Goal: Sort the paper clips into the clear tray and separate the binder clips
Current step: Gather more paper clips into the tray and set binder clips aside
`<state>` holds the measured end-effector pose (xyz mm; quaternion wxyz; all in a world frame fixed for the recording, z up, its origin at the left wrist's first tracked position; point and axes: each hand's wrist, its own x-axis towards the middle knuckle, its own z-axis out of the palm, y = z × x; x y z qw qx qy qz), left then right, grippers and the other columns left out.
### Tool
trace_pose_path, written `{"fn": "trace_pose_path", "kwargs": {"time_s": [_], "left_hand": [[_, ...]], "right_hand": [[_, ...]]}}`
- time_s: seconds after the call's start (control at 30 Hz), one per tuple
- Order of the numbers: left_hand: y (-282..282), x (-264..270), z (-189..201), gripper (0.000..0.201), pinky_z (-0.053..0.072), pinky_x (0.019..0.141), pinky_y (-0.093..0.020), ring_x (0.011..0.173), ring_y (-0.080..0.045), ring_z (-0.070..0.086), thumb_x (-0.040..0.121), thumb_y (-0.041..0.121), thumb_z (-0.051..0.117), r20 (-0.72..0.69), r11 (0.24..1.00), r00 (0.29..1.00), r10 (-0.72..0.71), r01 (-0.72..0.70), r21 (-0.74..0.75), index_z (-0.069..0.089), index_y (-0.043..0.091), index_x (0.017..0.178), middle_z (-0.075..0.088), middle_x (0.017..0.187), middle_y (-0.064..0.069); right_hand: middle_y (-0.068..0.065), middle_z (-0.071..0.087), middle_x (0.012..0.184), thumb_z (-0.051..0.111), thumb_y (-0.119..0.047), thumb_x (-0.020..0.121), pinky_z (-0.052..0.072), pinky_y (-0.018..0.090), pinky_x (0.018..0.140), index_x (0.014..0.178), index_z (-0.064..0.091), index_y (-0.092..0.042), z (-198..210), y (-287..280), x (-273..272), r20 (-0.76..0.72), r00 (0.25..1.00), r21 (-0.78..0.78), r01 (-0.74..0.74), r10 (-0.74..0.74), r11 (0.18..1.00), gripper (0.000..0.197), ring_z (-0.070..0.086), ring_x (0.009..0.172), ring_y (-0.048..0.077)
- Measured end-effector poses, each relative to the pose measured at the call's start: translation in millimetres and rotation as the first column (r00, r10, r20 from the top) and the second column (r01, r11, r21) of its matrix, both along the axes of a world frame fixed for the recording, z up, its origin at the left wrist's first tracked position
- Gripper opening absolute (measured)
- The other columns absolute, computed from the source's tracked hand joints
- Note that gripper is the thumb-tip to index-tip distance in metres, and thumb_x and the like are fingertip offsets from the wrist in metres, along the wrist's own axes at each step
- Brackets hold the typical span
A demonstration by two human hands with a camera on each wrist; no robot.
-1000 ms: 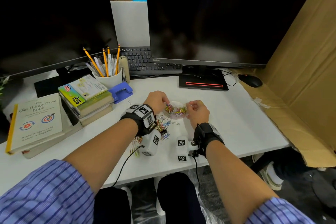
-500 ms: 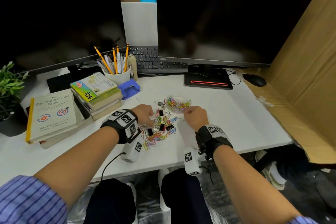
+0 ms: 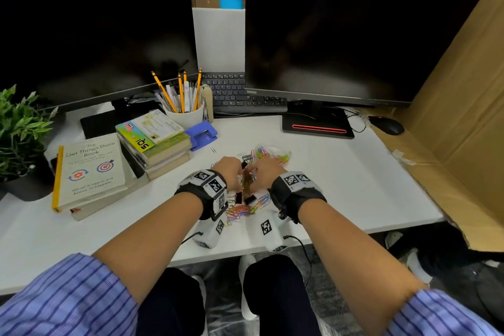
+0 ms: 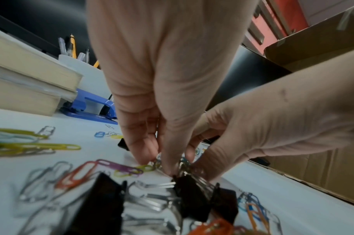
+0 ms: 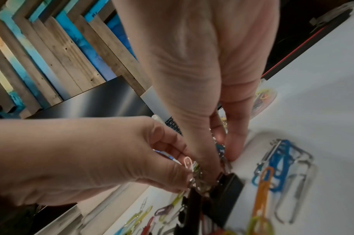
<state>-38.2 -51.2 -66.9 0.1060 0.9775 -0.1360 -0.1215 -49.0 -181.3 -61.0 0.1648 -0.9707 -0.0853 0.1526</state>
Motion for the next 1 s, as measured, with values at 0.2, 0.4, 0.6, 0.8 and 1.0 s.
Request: {"fn": "trace_pose_path", "kwargs": {"time_s": [0.2,0.4,0.6,0.8,1.0], "left_hand": [[1,3,-5,0.029,0.052,0.090,-0.036,0.108,-0.032,0.062,0.082,0.011,0.065,0.026,0.999,0.999,0.043,-0.043,-0.023,0.066,0.000,0.108,0.065,0.115,-0.017],[1,7,-6,0.028,0.051,0.084,-0.036,0.101,-0.030,0.062,0.081,0.016,0.068,0.002,1.000,1.000,0.007,-0.007,-0.012,0.064,-0.002,0.103,0.066,0.109,-0.016],[2,9,-9,0.027,0.047,0.086,-0.030,0.107,-0.027,0.059,0.080,0.011,0.067,0.039,0.994,0.998,-0.039,0.043,-0.105,0.064,0.005,0.106,0.065,0.115,-0.011],[-6,12,-8,0.024,0.050,0.090,-0.033,0.106,-0.028,0.062,0.084,-0.002,0.050,0.049,0.995,0.998,-0.033,0.037,-0.095,0.069,0.010,0.092,0.068,0.112,-0.011],[-19,14,-12,0.034,0.048,0.089,-0.038,0.111,-0.033,0.058,0.088,0.023,0.057,0.044,0.997,0.998,0.035,-0.032,-0.071,0.057,0.002,0.115,0.061,0.119,-0.017]], "right_hand": [[0.010,0.068,0.110,0.076,-0.019,0.073,0.047,0.027,0.082,0.112,0.067,-0.011,-6,9,3,0.074,0.997,0.053,-0.012,0.008,0.998,0.041,0.063,0.104,0.026],[0.014,0.070,0.105,0.065,-0.008,0.079,0.052,0.035,0.087,0.104,0.070,-0.008,-14,10,6,0.127,0.991,0.059,-0.040,0.032,0.997,0.025,0.064,0.100,0.030],[0.014,0.072,0.097,0.063,-0.006,0.081,0.049,0.028,0.076,0.094,0.073,-0.005,-11,-6,11,0.091,0.993,0.206,0.053,-0.073,0.977,0.017,0.064,0.083,0.023],[0.004,0.070,0.080,0.072,-0.014,0.078,0.053,0.030,0.082,0.087,0.074,-0.011,10,-52,36,0.086,0.957,0.336,0.235,-0.278,0.912,0.009,0.061,0.084,0.017],[0.008,0.072,0.105,0.066,-0.015,0.083,0.052,0.028,0.089,0.099,0.074,-0.011,8,-72,46,0.103,0.930,0.262,0.317,-0.353,0.911,0.018,0.065,0.104,0.023]]}}
